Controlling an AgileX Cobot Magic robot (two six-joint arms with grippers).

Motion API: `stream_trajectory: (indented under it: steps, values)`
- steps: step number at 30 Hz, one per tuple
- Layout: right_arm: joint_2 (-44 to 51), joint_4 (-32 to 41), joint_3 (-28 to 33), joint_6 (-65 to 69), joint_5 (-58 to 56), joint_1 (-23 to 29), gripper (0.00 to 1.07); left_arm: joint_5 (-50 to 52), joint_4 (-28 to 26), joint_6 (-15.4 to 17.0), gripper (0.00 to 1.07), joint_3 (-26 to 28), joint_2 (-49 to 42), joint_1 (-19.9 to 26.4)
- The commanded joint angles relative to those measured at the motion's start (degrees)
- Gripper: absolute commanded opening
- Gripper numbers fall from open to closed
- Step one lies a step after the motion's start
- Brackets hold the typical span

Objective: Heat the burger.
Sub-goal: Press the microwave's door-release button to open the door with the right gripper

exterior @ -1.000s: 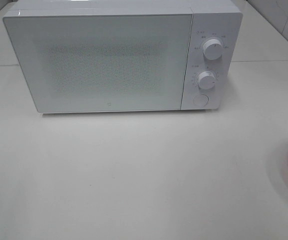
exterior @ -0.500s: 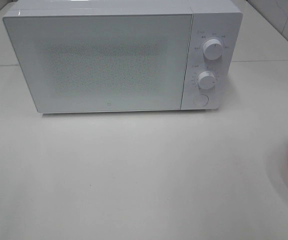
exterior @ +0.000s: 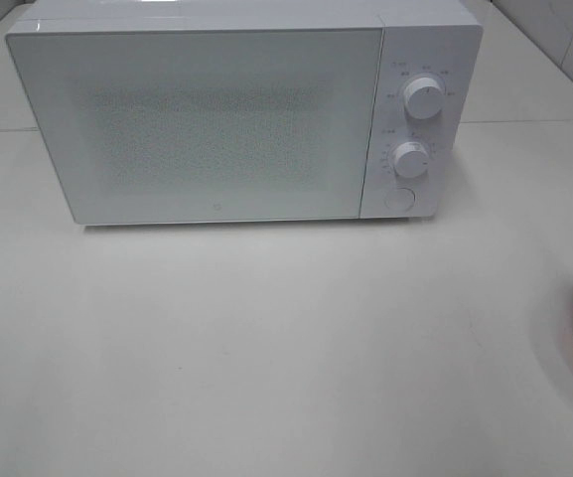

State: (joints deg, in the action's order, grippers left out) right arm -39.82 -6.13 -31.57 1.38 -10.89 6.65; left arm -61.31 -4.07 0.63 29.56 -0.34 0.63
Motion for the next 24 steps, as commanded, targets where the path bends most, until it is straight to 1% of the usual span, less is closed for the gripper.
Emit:
stream_trajectory:
  steps: [1, 2, 5, 7, 13, 15, 16, 18, 19, 24]
  values:
    - [-3.3, -0.3, -0.2, 0.5, 3.6, 0.1, 0.76, 0.0, -0.2, 0.1, 0.98, 0.0, -0.6, -0.3]
    - [-5.1, -0.3, -0.2, 0.5, 5.1, 0.1, 0.76, 0.0, -0.2, 0.1, 0.98, 0.0, -0.6, -0.3]
    - [-5.8, -0.3, -0.2, 0.5, 5.7, 0.1, 0.76, 0.0, -0.2, 0.1, 0.98, 0.0, -0.6, -0.3]
    - [-8.9, -0.3, -0.2, 0.5, 8.0, 0.1, 0.76, 0.0, -0.2, 0.1, 0.98, 0.0, -0.5, -0.3]
    - [-13.8, -0.3, -0.2, 0.5, 13.0, 0.1, 0.76, 0.0, -0.2, 0.1, 0.98, 0.0, -0.5, -0.3]
    - [-17.1, -0.3, -0.2, 0.5, 15.6, 0.1, 0.76, 0.0, -0.2, 0.1, 0.98, 0.0, -0.5, -0.3]
    - [-17.1, -0.3, -0.2, 0.5, 15.6, 0.1, 0.76, 0.0, -0.2, 0.1, 0.98, 0.0, -0.5, -0.3]
    - [-21.7, -0.3, -0.2, 0.5, 18.8, 0.1, 0.76, 0.0, -0.2, 0.1, 0.98, 0.0, -0.5, -0.3]
    - [-21.7, -0.3, -0.2, 0.5, 18.8, 0.1, 0.76, 0.0, -0.2, 0.1, 0.98, 0.0, -0.5, -0.3]
    - [-28.2, -0.3, -0.2, 0.5, 22.5, 0.1, 0.76, 0.0, -0.2, 0.1, 0.98, 0.0, -0.5, -0.3]
